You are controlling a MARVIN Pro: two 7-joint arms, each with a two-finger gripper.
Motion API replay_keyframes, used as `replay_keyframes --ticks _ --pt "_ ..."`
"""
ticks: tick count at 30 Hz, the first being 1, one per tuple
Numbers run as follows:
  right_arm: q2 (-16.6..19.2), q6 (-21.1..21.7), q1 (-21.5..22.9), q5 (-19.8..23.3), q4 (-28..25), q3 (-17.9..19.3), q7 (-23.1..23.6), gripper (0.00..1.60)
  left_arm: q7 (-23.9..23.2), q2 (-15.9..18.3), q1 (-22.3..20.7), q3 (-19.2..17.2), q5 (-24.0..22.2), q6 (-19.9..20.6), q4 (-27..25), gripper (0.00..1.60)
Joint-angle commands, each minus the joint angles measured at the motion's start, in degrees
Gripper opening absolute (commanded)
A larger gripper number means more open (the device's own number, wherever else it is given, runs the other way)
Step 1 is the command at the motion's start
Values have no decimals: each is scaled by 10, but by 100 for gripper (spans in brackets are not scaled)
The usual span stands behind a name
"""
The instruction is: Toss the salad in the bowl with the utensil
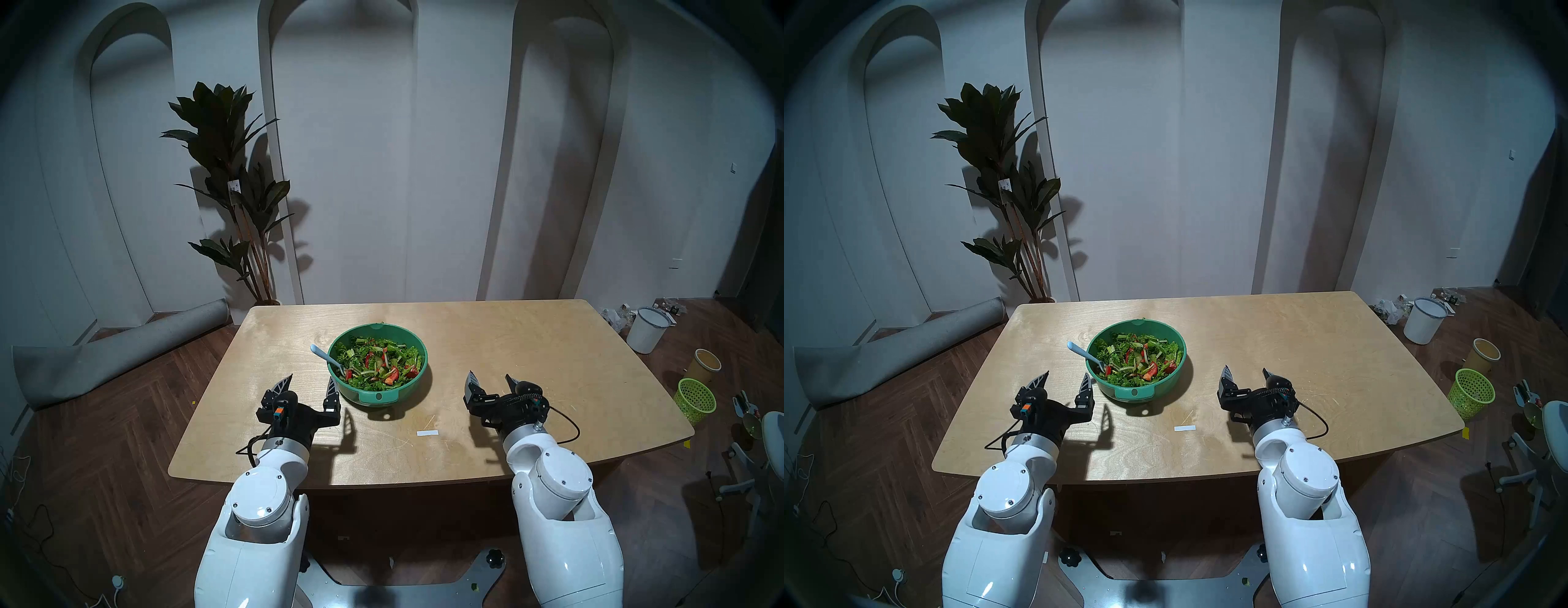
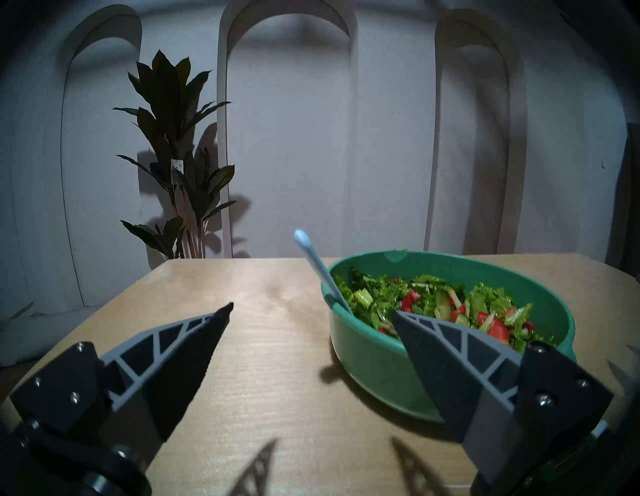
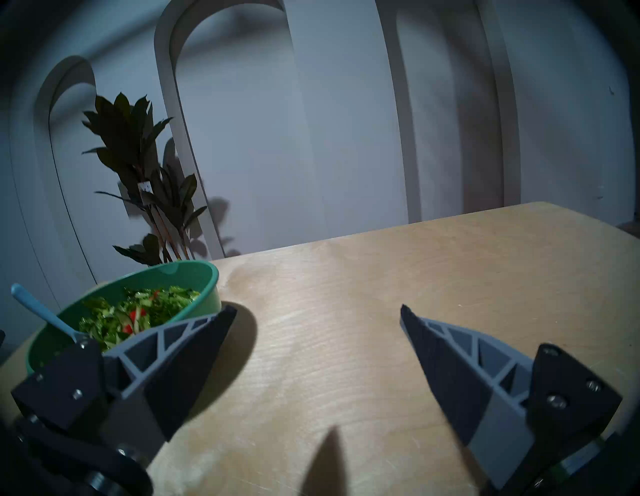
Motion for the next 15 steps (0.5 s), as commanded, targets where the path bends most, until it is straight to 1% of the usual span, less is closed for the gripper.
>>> replay_keyframes --ticks 1,2,3,5,6,7,8,12,13,14,15 --pt "-9 68 52 72 -43 2 4 160 3 -4 -7 -1 -4 11 -36 160" --pt "-10 86 60 79 -47 2 1 160 3 -5 -6 -1 -5 14 -38 160" --pt "-8 91 69 84 -44 -3 1 160 4 -5 -6 -1 -5 15 -39 160" --pt "-7 120 84 94 -46 -8 -10 160 4 -5 -6 -1 -6 20 -41 160" --pt "-6 129 87 91 -48 -12 -13 160 5 -5 -5 -1 -7 23 -43 160" --pt "-6 140 93 101 -47 -15 -17 160 5 -5 -5 -1 -7 25 -44 160" --pt "-5 153 100 96 -44 -22 -23 160 6 -5 -5 -1 -8 28 -45 160" --pt "-5 198 122 105 -32 -41 -45 160 7 -5 -4 0 -9 37 -49 160" --pt "-6 217 135 111 -26 -43 -50 160 8 -4 -4 0 -10 39 -50 160" --pt "-5 220 132 110 -28 -47 -58 160 8 -4 -4 0 -10 40 -51 160" --pt "-6 235 142 114 -25 -48 -67 160 9 -4 -4 0 -10 43 -51 160"
